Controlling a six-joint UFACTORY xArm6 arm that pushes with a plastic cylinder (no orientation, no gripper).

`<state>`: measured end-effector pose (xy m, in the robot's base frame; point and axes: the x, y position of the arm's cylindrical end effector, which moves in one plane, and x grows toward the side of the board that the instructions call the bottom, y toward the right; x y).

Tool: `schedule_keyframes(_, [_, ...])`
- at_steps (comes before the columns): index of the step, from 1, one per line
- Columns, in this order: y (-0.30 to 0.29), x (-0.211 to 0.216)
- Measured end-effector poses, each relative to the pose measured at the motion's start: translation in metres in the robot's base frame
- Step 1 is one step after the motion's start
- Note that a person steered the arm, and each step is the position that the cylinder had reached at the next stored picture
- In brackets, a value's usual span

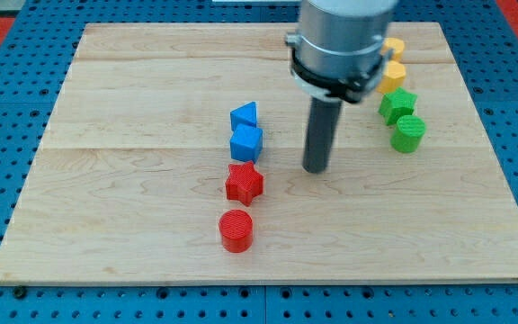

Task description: Move the arm to the top of the blue triangle

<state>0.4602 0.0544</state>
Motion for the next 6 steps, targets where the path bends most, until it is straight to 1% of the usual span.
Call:
schedule_keyframes(1, [-0.046,-0.085])
schedule_keyframes(2, [-0.087,-0.153])
schedule_keyframes(3, [-0.089,-0.159])
schedule_keyframes(4, [-0.089,-0.147])
schedule_keyframes(5, [-0.079,-0.102])
schedule_keyframes(6, [-0.079,-0.078])
